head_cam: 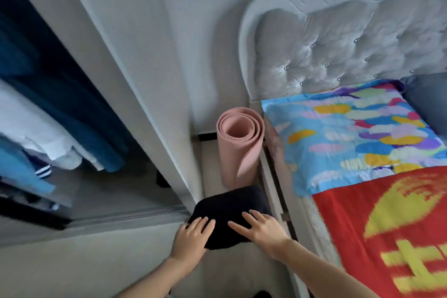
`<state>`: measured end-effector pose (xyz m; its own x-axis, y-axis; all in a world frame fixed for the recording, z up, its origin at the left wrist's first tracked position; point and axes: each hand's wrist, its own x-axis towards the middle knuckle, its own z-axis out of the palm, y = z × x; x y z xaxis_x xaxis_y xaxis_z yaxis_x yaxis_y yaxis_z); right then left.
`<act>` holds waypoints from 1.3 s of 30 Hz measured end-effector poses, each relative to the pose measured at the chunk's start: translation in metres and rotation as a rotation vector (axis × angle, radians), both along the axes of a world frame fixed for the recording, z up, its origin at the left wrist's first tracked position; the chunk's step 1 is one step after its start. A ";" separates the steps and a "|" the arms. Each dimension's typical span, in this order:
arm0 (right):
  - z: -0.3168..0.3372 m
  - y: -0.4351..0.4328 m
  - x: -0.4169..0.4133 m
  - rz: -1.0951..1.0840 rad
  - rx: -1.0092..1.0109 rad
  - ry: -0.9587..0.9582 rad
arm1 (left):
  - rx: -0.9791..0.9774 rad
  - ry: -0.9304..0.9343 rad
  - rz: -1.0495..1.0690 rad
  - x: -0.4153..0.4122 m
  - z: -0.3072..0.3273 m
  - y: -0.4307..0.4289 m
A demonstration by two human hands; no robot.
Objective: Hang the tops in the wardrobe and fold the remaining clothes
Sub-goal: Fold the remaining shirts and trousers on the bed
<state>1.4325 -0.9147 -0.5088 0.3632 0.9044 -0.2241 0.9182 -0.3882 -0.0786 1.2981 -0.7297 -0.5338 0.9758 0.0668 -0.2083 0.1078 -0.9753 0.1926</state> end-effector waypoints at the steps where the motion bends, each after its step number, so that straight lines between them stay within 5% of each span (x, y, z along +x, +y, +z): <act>1: -0.002 0.015 -0.008 -0.005 0.008 0.027 | -0.010 0.018 0.011 -0.010 -0.001 0.013; 14: -0.026 0.261 -0.120 0.023 -0.059 0.160 | -0.004 -0.024 0.063 -0.137 -0.020 0.253; 23: -0.081 0.389 -0.147 0.035 -0.001 0.057 | 0.057 0.040 -0.029 -0.149 -0.069 0.386; 39: -0.495 0.582 -0.036 0.174 0.192 -0.326 | 0.478 -0.201 0.107 -0.037 -0.471 0.562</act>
<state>1.3962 -0.3324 -1.0035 0.2257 0.9726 0.0559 0.9575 -0.2321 0.1715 1.2611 -0.1673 -1.0049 0.9760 0.2095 0.0599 0.2178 -0.9451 -0.2436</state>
